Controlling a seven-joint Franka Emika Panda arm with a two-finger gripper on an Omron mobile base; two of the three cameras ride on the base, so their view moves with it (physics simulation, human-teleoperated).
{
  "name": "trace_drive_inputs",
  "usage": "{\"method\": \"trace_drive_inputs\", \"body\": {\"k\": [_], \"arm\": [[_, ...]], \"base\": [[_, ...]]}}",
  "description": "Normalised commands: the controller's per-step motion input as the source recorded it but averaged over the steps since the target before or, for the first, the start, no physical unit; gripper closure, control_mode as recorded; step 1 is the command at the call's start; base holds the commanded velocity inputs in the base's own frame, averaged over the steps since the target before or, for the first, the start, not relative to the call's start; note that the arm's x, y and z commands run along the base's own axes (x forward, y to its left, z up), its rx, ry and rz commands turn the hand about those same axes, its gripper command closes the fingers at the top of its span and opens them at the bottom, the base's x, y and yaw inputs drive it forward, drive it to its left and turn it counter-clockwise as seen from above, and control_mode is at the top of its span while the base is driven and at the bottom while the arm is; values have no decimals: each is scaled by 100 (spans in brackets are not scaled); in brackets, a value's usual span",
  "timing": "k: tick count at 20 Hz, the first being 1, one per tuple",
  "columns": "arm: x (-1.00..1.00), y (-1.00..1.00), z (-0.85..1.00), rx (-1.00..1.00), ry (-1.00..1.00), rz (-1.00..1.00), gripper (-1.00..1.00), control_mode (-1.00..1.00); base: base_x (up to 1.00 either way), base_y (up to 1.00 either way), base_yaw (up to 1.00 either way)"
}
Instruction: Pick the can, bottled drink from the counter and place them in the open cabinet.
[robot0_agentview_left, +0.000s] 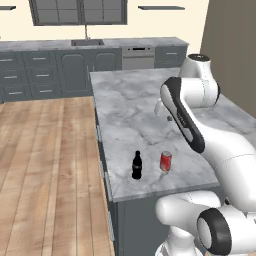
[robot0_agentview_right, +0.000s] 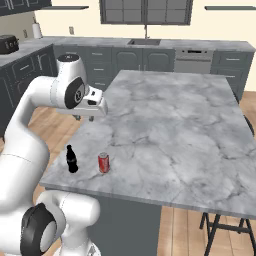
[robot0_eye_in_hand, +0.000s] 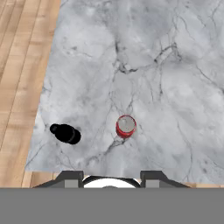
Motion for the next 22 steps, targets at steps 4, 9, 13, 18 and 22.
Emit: {"method": "trace_drive_inputs", "body": {"k": [4,9,13,18,22], "arm": [[-6,0,0,0,0,0,-100,-100],[-78,4,0,0,-13,-2,-100,-100],[-100,41,-3,0,-48,-4,-100,-100],[-73,37,-61,0,-22,0,-100,-100],[-7,-12,-72,0,18,0,-100,-100]], "base": [[0,0,0],[0,0,0],[0,0,0],[0,0,0],[0,0,0]]}}
